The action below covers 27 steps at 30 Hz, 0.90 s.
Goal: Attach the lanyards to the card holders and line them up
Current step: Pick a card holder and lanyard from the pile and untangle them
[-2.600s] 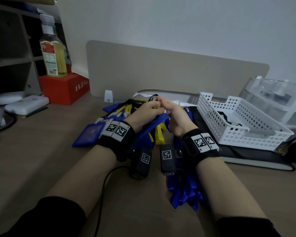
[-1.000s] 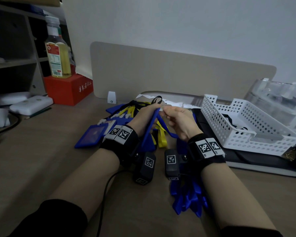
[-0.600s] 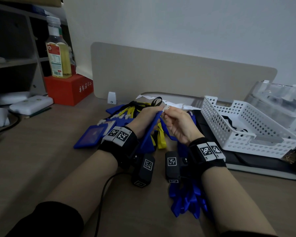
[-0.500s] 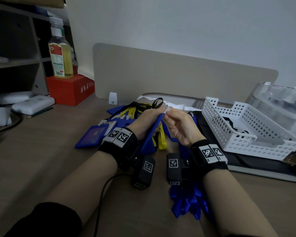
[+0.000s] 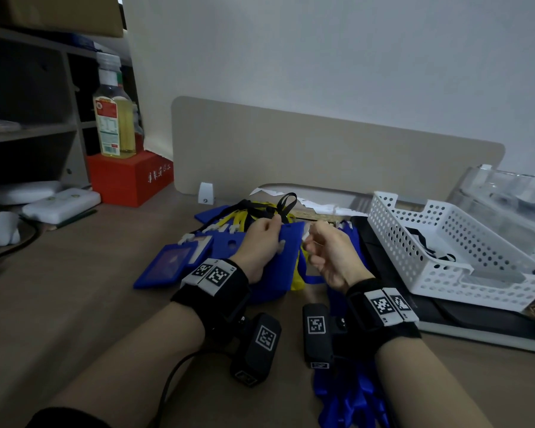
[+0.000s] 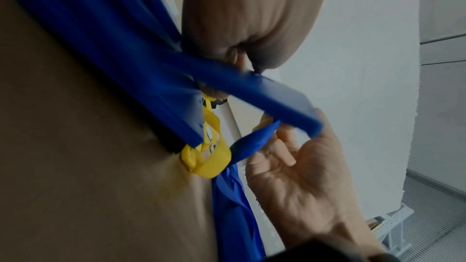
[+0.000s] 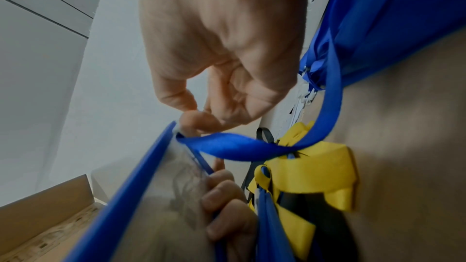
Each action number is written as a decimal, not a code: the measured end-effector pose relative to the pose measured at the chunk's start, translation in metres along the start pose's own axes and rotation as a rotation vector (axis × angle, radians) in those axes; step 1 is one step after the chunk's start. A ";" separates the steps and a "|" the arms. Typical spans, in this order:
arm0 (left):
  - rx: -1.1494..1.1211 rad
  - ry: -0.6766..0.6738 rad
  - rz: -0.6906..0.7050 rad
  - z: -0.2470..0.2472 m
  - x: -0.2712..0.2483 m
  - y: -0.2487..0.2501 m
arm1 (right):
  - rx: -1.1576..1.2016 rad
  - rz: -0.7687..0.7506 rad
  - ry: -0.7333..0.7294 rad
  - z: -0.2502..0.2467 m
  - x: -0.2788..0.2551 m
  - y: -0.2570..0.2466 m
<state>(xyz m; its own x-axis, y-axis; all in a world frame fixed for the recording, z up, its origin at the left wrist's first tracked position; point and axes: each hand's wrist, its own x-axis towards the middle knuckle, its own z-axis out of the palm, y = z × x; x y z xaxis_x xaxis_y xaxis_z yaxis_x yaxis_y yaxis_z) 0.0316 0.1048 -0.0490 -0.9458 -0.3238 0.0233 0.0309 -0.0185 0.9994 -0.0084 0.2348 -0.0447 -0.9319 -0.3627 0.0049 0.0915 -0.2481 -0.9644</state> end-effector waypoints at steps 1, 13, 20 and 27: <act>0.013 -0.019 -0.003 0.001 -0.001 0.000 | -0.014 -0.009 0.009 0.000 0.001 0.001; 0.036 0.013 0.041 -0.002 -0.003 0.000 | 0.079 -0.068 0.035 -0.010 0.007 0.006; 0.065 -0.057 0.144 -0.001 -0.006 0.000 | 0.082 -0.095 0.004 -0.012 0.009 0.009; 0.116 -0.085 0.316 0.004 -0.011 0.005 | 0.042 -0.137 -0.077 -0.015 0.014 0.015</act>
<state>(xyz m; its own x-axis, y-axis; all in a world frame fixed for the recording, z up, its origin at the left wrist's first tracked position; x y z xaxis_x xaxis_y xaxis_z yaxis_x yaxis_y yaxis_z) 0.0414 0.1121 -0.0438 -0.9190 -0.2162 0.3296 0.2943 0.1798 0.9386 -0.0250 0.2394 -0.0631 -0.9071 -0.3906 0.1572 -0.0183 -0.3363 -0.9416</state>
